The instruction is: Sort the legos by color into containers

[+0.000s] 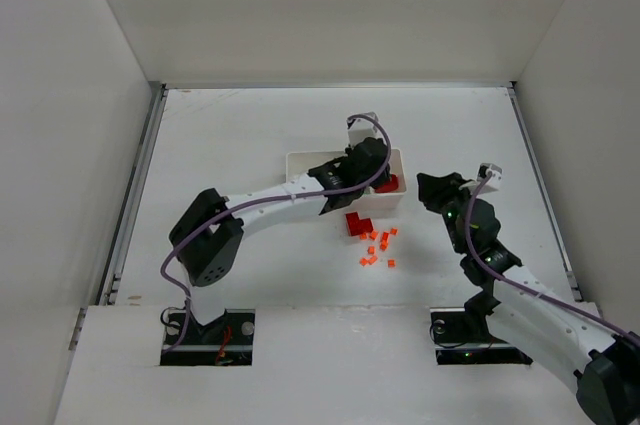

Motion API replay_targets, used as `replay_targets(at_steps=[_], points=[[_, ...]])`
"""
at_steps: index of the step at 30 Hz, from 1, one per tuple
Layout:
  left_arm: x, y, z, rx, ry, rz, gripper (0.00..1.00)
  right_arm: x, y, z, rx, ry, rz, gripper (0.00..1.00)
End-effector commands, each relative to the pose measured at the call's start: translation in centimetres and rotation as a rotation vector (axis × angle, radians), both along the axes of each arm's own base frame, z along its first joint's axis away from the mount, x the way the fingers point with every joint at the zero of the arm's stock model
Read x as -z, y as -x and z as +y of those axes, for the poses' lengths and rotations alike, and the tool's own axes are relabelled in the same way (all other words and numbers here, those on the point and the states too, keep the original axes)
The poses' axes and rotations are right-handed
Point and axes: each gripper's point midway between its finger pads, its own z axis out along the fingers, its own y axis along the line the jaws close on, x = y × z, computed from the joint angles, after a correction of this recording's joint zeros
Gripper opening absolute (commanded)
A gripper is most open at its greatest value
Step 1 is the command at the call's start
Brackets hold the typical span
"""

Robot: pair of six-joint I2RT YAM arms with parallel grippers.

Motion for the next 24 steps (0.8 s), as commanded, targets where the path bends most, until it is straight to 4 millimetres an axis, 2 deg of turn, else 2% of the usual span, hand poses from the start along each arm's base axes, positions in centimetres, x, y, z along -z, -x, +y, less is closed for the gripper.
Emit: replay_targets(at_steps=[1,6,11,14,17,19,21,24], points=[[-2.9,0.9,-1.5,0.026,0.070,-0.035,0.05,-0.4,0.0,0.0,0.003,-0.017,-0.006,0.38],[-2.1,6.0,-0.2,0.075,0.042,-0.040,0.06,-0.2,0.0,0.2,-0.008,-0.017,0.004,0.41],[0.7,11.1,3.4,0.077,-0.009,-0.037,0.07,-0.3,-0.1,1.4,-0.039,0.007,0.012,0.40],[2.7,13.3,6.3,0.047,-0.041,-0.044,0.07,-0.7,0.3,2.6,-0.080,0.021,0.004,0.38],[4.9,14.6,9.4,-0.005,-0.046,-0.028,0.08,-0.7,0.7,4.0,-0.123,0.048,0.008,0.37],[6.2,14.8,10.9,-0.034,-0.040,-0.012,0.09,0.7,1.3,5.7,-0.175,0.067,0.042,0.37],[7.4,14.8,11.9,-0.052,-0.040,0.001,0.09,2.0,2.3,7.3,-0.228,0.084,0.076,0.36],[8.4,14.7,12.0,-0.044,-0.025,0.008,0.09,3.6,3.9,9.6,-0.296,0.131,0.120,0.36]])
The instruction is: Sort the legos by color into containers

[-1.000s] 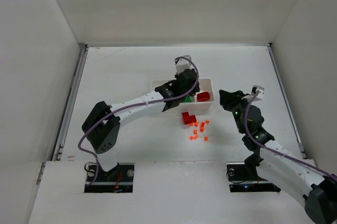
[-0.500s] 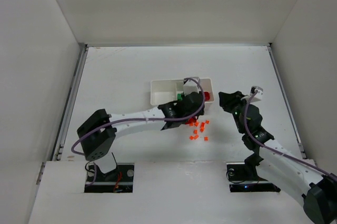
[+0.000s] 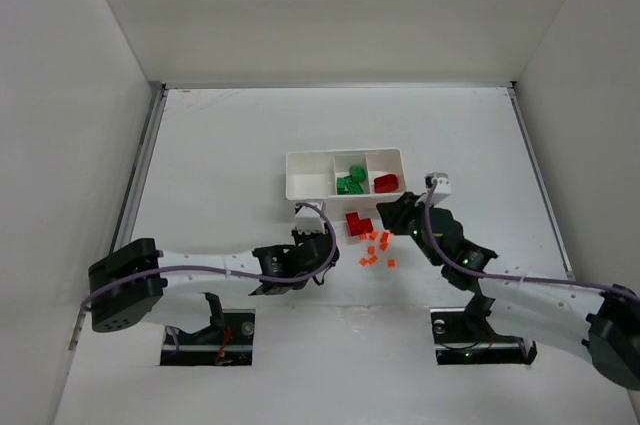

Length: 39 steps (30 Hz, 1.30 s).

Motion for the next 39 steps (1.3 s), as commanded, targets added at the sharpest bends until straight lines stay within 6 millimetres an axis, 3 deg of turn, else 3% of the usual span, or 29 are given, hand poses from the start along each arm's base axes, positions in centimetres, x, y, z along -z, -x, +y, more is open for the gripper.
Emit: replay_targets(at_steps=[1,7,16,18,21,26,28,30,32,39], points=[[-0.9,-0.9,-0.6,-0.047,0.110,-0.026,0.09,-0.2,1.2,2.6,-0.060,0.039,0.003,0.36],[-0.5,-0.8,-1.0,-0.019,0.164,-0.015,0.09,2.7,2.3,4.8,-0.081,0.147,0.062,0.37],[-0.2,-1.0,-0.6,-0.008,0.204,-0.002,0.09,3.0,2.8,5.6,-0.106,0.157,0.083,0.43],[-1.1,-1.2,-0.8,-0.005,0.226,-0.012,0.09,3.1,2.9,5.2,-0.091,0.171,0.086,0.46],[-5.5,-2.8,-1.5,0.010,0.297,-0.082,0.10,2.3,2.9,3.8,-0.050,0.155,0.061,0.52],[-12.4,-6.1,-5.1,0.087,0.393,-0.160,0.10,0.5,2.5,0.4,0.035,0.061,0.023,0.53],[-14.6,-7.6,-7.4,0.120,0.434,-0.157,0.10,1.1,2.4,-1.0,0.080,0.039,0.049,0.47],[-15.4,-9.1,-8.9,0.124,0.442,-0.164,0.11,2.1,2.5,-2.4,0.130,0.025,0.099,0.38],[-15.5,-11.0,-10.8,0.119,0.437,-0.162,0.11,2.9,3.0,-3.6,0.165,0.016,0.138,0.29],[-12.3,-16.1,-15.3,0.112,0.418,-0.073,0.11,2.3,4.2,-5.5,0.195,-0.084,0.112,0.30]])
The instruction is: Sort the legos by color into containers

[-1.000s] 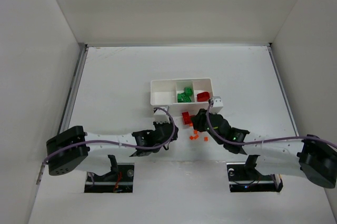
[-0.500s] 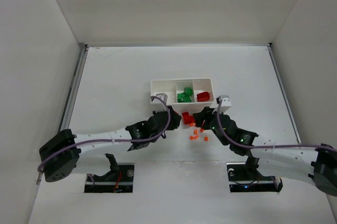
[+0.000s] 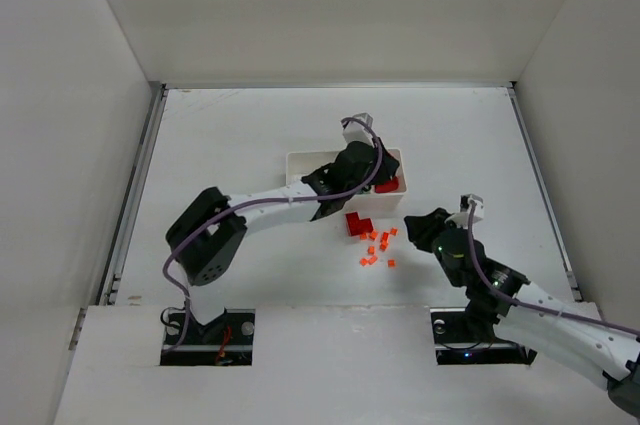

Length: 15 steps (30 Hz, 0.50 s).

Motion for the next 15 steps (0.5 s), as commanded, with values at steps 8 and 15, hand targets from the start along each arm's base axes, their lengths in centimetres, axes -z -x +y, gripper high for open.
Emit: replay_targets(at_steps=[8,15], points=[[1.8,-3.2,-2.6,-0.019,-0.008,0.033,0.32,-0.1,0.3,-0.8,0.032,-0.041,0.003,0.34],[0.5,-3.1,-1.9,-0.007,-0.008,0.014,0.66,-0.4,0.0,0.2,-0.005,-0.001,-0.009,0.48]])
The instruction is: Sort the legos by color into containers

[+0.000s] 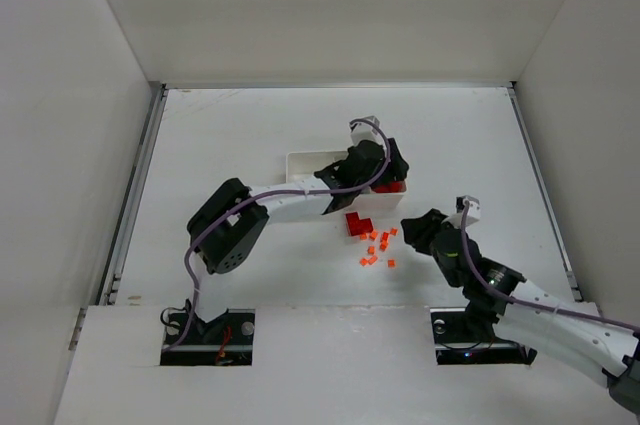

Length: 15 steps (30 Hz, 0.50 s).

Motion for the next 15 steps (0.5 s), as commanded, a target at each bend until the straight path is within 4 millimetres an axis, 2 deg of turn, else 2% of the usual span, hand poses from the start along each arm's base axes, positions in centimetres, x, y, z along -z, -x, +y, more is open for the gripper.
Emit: replay_targets(at_steps=[1,5,7,9,11,13,15], points=[[-5.8,-0.6,0.4,-0.005,0.084,-0.086,0.66,-1.8,-0.3,1.1,-0.035,-0.002,-0.047,0.48],[-9.1,0.3,2.9,-0.016,0.126,-0.133,0.64,-2.1,0.0,3.1,-0.125,0.040,-0.048,0.39],[-10.3,1.2,5.0,-0.035,0.150,-0.155,0.61,-2.1,0.1,4.6,-0.184,0.072,-0.040,0.34],[-10.7,2.2,7.3,-0.051,0.168,-0.162,0.59,-1.9,0.0,5.9,-0.220,0.096,-0.031,0.35],[-10.3,3.7,9.6,-0.064,0.170,-0.163,0.57,-1.4,-0.2,7.1,-0.245,0.120,-0.017,0.42],[-9.4,5.1,11.8,-0.081,0.165,-0.153,0.54,-1.0,-0.5,8.2,-0.266,0.148,-0.007,0.56],[-8.3,6.8,13.8,-0.084,0.159,-0.145,0.51,-0.6,-1.1,9.3,-0.274,0.177,-0.002,0.66]])
